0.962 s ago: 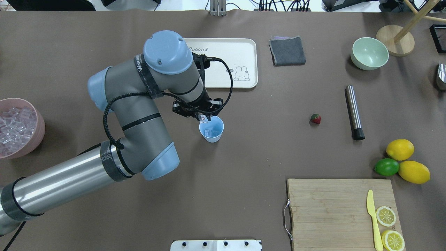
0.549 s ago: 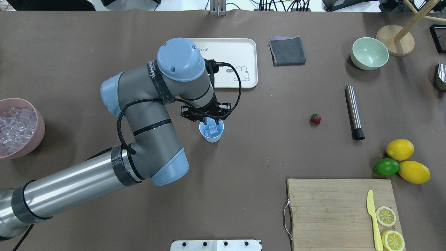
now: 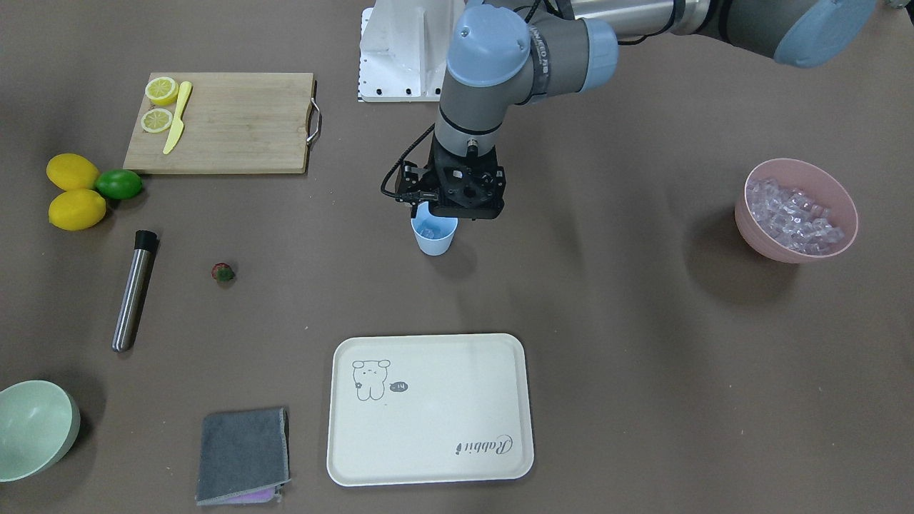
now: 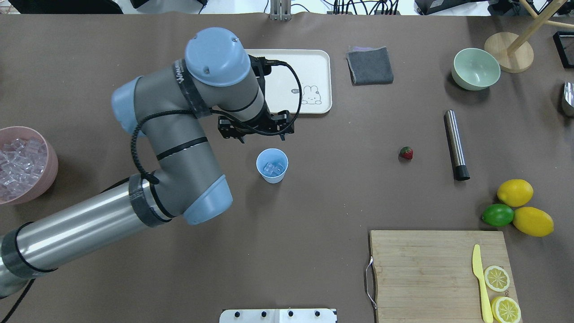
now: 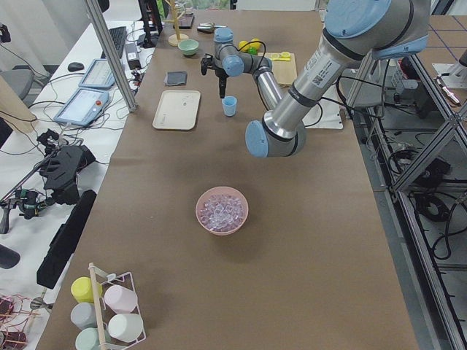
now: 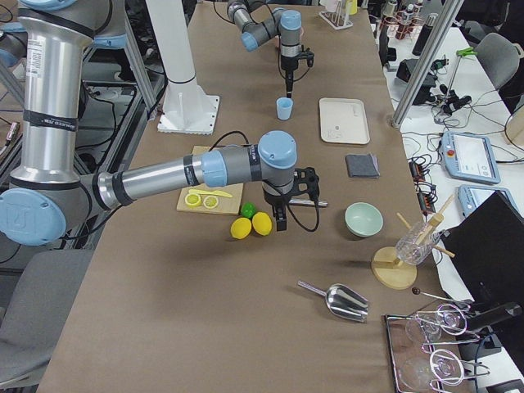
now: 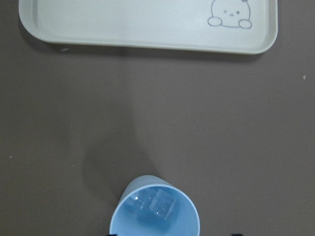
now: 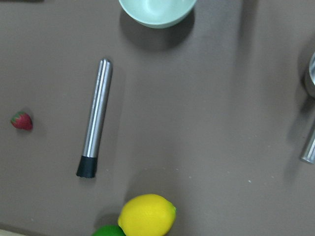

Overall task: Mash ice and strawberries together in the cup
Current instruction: 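Draw the left gripper back from the cup while the right gripper reaches toward the strawberry, then lower the right gripper onto the red strawberry and grasp it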

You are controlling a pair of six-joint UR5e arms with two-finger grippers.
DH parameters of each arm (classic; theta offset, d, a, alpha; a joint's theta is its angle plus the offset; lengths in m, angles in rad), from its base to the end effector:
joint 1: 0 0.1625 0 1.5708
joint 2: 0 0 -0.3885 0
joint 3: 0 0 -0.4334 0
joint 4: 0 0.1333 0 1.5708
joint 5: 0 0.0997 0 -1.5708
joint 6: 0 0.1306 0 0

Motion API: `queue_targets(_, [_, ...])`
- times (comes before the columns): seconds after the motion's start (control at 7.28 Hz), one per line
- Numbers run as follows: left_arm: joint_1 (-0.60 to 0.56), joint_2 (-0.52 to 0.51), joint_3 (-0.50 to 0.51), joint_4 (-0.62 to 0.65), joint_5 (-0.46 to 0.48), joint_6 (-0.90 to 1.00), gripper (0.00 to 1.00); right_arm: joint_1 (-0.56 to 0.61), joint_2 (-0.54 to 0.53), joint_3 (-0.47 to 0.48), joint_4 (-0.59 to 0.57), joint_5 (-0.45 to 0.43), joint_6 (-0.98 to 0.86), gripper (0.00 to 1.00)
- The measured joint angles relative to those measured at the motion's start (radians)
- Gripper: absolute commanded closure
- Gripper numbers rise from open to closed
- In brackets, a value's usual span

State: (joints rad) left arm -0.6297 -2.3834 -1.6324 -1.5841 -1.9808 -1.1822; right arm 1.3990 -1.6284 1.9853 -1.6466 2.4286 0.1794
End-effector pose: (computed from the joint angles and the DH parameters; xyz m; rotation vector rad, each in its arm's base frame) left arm 0.5308 -0.4873 0.0955 0.0922 0.9489 -0.0407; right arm -0.0520 -0.5017 0.4534 0.1107 -0.8849 -0.1135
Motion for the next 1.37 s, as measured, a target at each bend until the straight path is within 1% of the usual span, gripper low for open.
queue_targets(0.14, [-0.025, 0.087, -0.079, 0.002, -0.004, 0.059, 0.02, -0.065, 0.071, -0.008, 0.000, -0.015, 0.095, 0.01])
queue_targets(0.27, [-0.053, 0.180, -0.153, 0.002, -0.006, 0.131, 0.03, -0.138, 0.141, -0.019, 0.001, -0.054, 0.184, 0.02])
queue_targets(0.55, [-0.101, 0.319, -0.247, 0.000, -0.011, 0.256, 0.03, -0.310, 0.256, -0.041, 0.002, -0.181, 0.332, 0.02])
queue_targets(0.69, [-0.113, 0.361, -0.270, -0.001, -0.012, 0.292, 0.03, -0.389, 0.290, -0.060, 0.011, -0.241, 0.372, 0.02])
queue_targets(0.82, [-0.118, 0.382, -0.281, -0.001, -0.013, 0.309, 0.03, -0.451, 0.306, -0.097, 0.055, -0.284, 0.395, 0.04])
queue_targets(1.1, [-0.120, 0.393, -0.286, -0.001, -0.012, 0.317, 0.03, -0.540, 0.311, -0.205, 0.243, -0.326, 0.482, 0.07])
queue_targets(1.24, [-0.120, 0.393, -0.288, -0.001, -0.010, 0.316, 0.03, -0.571, 0.309, -0.230, 0.298, -0.345, 0.517, 0.09])
queue_targets(1.37, [-0.120, 0.393, -0.289, -0.001, -0.010, 0.315, 0.03, -0.598, 0.311, -0.245, 0.322, -0.361, 0.531, 0.12])
